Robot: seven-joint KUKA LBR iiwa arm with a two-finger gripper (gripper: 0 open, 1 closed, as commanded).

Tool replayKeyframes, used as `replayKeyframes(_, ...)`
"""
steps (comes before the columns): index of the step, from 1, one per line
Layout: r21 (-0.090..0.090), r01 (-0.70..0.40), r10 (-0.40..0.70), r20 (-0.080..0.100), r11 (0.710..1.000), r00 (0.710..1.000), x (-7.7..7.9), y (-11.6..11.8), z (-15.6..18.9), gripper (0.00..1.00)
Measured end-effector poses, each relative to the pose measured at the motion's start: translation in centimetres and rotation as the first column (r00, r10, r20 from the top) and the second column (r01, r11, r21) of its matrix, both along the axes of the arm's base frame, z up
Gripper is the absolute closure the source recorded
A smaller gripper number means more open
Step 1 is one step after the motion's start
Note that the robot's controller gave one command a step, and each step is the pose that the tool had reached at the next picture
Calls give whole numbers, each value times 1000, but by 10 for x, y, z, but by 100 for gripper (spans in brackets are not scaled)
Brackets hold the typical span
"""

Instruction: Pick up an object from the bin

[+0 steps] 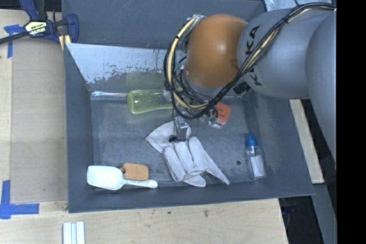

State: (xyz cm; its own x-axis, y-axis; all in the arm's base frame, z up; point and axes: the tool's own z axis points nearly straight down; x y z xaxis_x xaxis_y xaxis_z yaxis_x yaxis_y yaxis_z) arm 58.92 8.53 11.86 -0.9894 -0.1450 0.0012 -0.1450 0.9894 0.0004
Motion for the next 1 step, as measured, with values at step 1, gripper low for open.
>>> replayKeyframes(1,0,-108,108,4,994,994,-5,-9,-36,0)
